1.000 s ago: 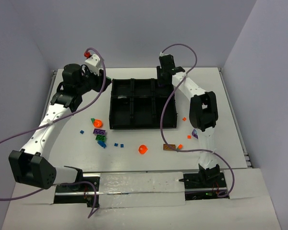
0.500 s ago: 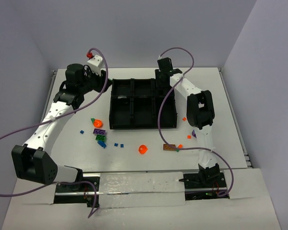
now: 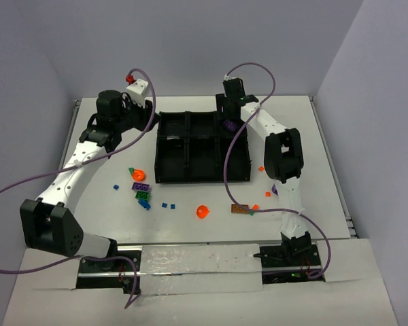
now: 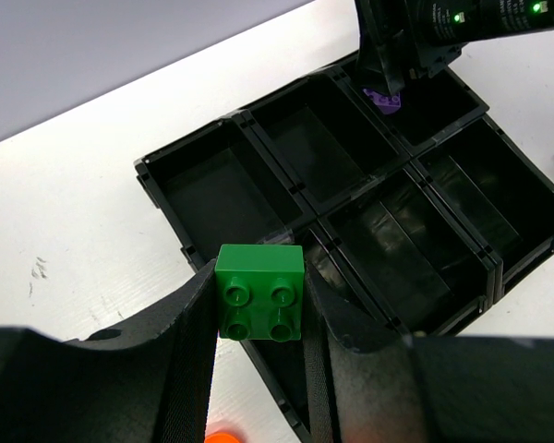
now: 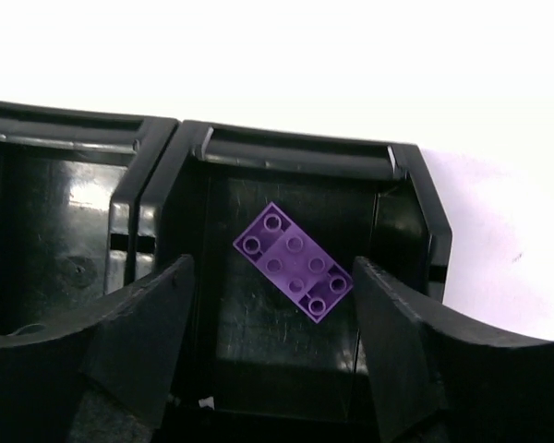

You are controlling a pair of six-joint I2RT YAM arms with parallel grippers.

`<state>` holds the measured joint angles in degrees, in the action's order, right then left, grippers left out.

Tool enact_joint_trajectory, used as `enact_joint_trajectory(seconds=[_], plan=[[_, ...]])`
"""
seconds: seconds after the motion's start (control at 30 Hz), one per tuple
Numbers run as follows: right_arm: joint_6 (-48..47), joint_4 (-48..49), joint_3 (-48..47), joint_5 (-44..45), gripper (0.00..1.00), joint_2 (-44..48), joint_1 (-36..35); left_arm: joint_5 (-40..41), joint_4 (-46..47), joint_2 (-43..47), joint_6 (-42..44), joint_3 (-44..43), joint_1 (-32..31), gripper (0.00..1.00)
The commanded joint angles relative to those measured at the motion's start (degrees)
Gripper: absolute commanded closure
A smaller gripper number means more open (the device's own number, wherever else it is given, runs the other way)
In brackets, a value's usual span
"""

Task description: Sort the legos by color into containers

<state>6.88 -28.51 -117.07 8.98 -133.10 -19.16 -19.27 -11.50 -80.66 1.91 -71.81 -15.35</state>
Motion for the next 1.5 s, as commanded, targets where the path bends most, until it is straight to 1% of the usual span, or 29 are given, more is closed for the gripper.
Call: enact_joint_trajectory(seconds=[0.0,0.07,0.1,0.13,0.17,0.3,0.33,0.4,0.43,0.47,0.5,0.57,0.77,0.8,0.9,0.93,1.03,1.1,1.27,1.4,1.43,1.47], plan=[[-0.61,3.16,-2.49,-0.96,0.18,0.55,-0.35,0.05,3.92,-1.12,-0.74,-2.11,-0.38,1.0],[-0.64,4.32,-1.14,-1.96,0.12,2.31,-0.35,0.19,4.15,-2.04,-0.91,-2.59,-0.43,1.0],[-0.64,5.01,-0.7,-2.61,0.05,3.82,-0.35,0.34,3.63,-2.86,-0.78,-3.48,-0.74,1.0],[-0.55,5.39,-0.36,-3.12,0.01,5.39,-0.35,0.66,2.87,-4.19,-0.6,-4.7,-1.24,1.0],[-0.46,5.48,-0.26,-3.37,0.0,6.64,-0.35,1.22,2.21,-5.42,-0.53,-5.84,-1.74,1.0],[-0.99,5.57,0.18,-4.14,0.0,12.35,-0.17,3.63,-1.69,-13.65,-1.42,-12.24,-3.02,1.0],[-1.25,5.22,0.27,-4.49,0.0,13.47,0.08,4.32,-2.64,-15.21,-3.91,-15.43,-3.36,1.0],[-1.85,4.71,0.61,-4.83,0.0,15.53,0.51,5.34,-4.02,-18.21,-4.36,-18.19,-3.7,1.0],[-2.51,4.37,1.35,-4.68,0.0,17.61,0.93,6.51,-4.7,-20.81,-4.94,-20.22,-3.96,1.0],[-2.57,4.34,1.97,-4.59,0.0,18.84,0.96,6.61,-5.0,-22.23,-4.99,-20.38,-3.98,1.0],[-3.46,4.02,2.91,-4.26,0.0,21.03,1.45,7.98,-5.42,-24.36,-5.55,-22.8,-4.06,1.0],[-4.13,3.82,4.0,-3.56,0.0,23.33,1.99,9.69,-5.46,-26.47,-6.22,-23.73,-4.15,1.0],[-5.21,2.76,9.66,-2.56,0.0,30.96,5.26,18.14,-6.44,-33.06,-6.3,-28.05,-5.22,1.0],[-5.29,2.76,9.71,-2.38,0.0,31.01,5.3,18.85,-6.7,-33.13,-6.04,-28.6,-5.48,1.0],[-4.84,2.57,12.05,-1.85,0.0,32.65,7.39,22.8,-7.23,-37.13,-7.15,-31.08,-6.36,1.0],[-4.42,2.23,12.32,-1.68,0.0,32.91,7.91,26.44,-7.43,-38.2,-8.94,-32.97,-6.79,1.0],[-4.29,2.23,13.64,-1.58,0.0,33.64,8.8,25.67,-10.62,-42.42,-10.64,-37.15,-6.92,1.0],[-4.33,2.3,14.31,-1.39,0.0,34.0,9.17,25.73,-10.55,-43.65,-11.8,-38.24,-7.18,1.0],[-4.1,2.5,15.43,-1.24,0.0,34.94,9.94,30.21,-9.84,-45.65,-13.36,-39.36,-7.98,0.95],[-3.95,2.5,15.85,-1.27,0.0,35.49,10.19,32.95,-11.53,-47.75,-14.45,-41.19,-8.02,0.96],[-3.87,2.5,16.0,-1.33,0.0,35.58,10.21,33.12,-11.62,-48.01,-14.82,-41.28,-8.02,0.95],[-3.81,2.5,16.29,-1.33,0.0,35.7,10.27,33.29,-11.4,-48.3,-15.05,-41.23,-8.02,0.91]])
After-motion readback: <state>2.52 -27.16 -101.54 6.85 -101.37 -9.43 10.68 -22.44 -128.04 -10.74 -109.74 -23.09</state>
